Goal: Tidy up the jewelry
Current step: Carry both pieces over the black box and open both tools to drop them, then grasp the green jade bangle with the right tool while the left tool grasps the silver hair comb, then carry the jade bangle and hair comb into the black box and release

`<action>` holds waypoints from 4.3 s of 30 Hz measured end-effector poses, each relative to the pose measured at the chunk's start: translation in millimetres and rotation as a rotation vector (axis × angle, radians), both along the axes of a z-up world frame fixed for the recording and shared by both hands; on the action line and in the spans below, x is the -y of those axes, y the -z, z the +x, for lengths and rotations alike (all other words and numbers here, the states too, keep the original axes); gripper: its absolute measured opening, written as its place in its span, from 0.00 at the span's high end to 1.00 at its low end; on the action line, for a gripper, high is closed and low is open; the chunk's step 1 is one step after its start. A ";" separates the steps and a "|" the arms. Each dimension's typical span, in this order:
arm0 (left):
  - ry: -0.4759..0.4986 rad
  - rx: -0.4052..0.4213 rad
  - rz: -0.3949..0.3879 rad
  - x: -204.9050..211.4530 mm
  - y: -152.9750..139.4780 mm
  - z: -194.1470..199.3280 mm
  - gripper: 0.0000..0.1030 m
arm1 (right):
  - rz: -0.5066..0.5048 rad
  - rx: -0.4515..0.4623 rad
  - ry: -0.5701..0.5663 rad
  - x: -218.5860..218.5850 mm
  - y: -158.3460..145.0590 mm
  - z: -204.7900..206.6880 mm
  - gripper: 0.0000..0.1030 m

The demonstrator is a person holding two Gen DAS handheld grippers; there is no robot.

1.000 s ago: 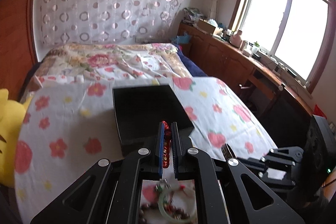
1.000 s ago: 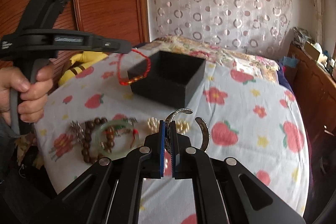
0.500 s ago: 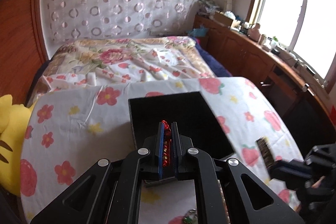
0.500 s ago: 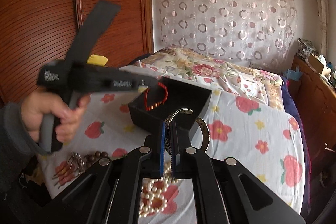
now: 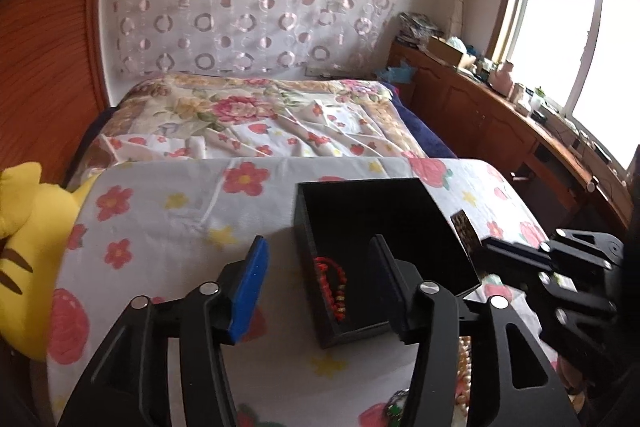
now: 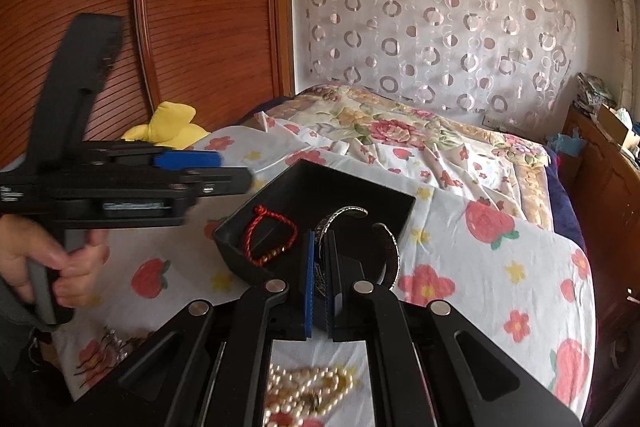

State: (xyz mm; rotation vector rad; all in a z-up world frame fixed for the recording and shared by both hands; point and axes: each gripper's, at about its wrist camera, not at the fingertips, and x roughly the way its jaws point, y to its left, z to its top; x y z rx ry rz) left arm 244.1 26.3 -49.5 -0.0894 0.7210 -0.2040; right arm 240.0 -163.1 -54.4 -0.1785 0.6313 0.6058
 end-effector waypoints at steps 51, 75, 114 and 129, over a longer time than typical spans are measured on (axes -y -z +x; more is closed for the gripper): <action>0.019 -0.039 0.088 -21.7 64.0 -182.6 0.21 | -0.039 -0.171 -0.195 -34.1 58.8 -131.6 0.83; 0.052 -0.051 0.098 -5.1 73.3 -190.8 0.21 | -0.069 -0.138 -0.199 -42.7 48.6 -120.3 0.90; 0.072 0.032 0.123 5.5 49.6 -178.3 0.43 | 0.018 -0.094 -0.145 -5.8 31.6 -135.3 0.90; 0.094 0.119 0.114 11.5 8.7 -114.8 0.43 | 0.009 -0.009 -0.114 0.2 -5.1 -67.3 0.90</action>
